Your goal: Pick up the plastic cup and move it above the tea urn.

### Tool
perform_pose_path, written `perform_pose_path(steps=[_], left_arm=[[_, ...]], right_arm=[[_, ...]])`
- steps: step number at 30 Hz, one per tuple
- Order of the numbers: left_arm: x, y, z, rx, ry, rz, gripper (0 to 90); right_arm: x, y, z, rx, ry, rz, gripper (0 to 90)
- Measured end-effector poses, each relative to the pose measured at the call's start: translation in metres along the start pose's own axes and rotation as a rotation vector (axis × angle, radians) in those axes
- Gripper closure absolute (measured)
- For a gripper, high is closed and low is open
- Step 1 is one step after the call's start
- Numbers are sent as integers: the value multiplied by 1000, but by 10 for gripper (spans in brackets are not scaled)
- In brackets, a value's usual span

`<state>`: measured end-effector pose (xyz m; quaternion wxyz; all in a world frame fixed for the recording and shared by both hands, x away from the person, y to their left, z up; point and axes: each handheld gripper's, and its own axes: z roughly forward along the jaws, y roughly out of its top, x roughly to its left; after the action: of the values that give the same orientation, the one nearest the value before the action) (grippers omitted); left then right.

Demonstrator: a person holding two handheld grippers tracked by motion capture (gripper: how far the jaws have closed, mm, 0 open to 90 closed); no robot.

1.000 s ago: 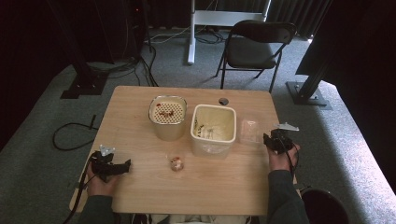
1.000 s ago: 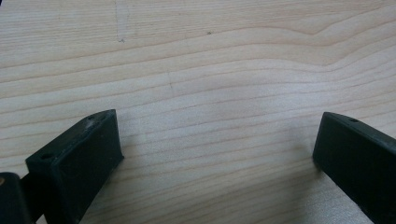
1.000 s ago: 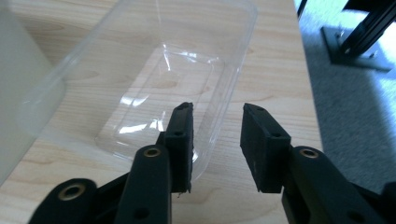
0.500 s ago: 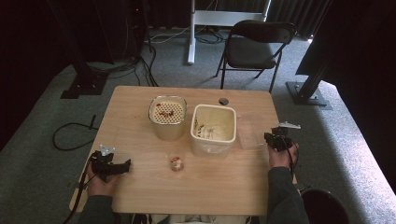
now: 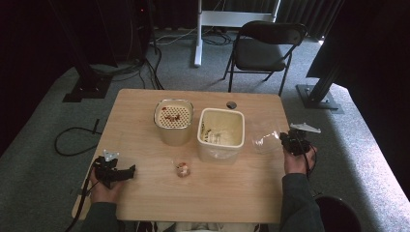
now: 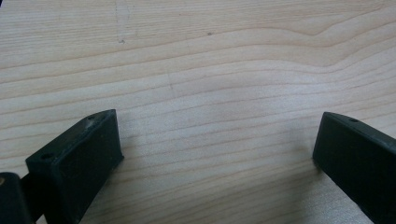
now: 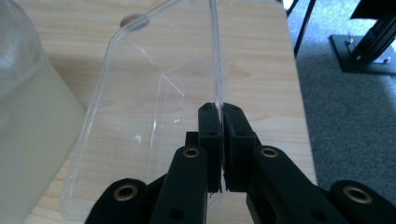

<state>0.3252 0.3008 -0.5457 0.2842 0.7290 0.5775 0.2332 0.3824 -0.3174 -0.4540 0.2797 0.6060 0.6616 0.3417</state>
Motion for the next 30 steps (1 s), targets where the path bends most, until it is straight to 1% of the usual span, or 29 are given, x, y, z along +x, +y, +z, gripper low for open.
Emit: perform_pose_path(steps=[6,10,14,16,19,22,24,25,27,29,30], left_arm=[[0,0,0,-1,0,0,15],[0,0,0,0,0,0,15],[0,0,0,-1,0,0,15],[0,0,0,-1,0,-1,15],[0,0,0,-2,0,-1,15],[0,0,0,-1,0,0,15],[0,0,0,1,0,1,15],[0,0,0,-2,0,-1,15],[0,0,0,-1,-1,-2,15],[0,0,0,0,-1,-1,15],[0,0,0,0,-1,-1,15]], right_arm=[[3,14,-18,-47,11,-7,875],[6,25,-32,-73,42,-5,875],[10,36,-49,-102,53,-30,875],[12,42,-58,-117,63,-31,875],[14,49,-70,-136,103,-22,875],[21,54,-81,-155,133,-45,874],[26,56,-86,-166,175,-46,874],[29,57,-88,-168,200,-43,874],[36,58,-90,-178,235,-54,873],[42,59,-91,-181,274,-54,873],[42,59,-91,-181,274,-54,873]])
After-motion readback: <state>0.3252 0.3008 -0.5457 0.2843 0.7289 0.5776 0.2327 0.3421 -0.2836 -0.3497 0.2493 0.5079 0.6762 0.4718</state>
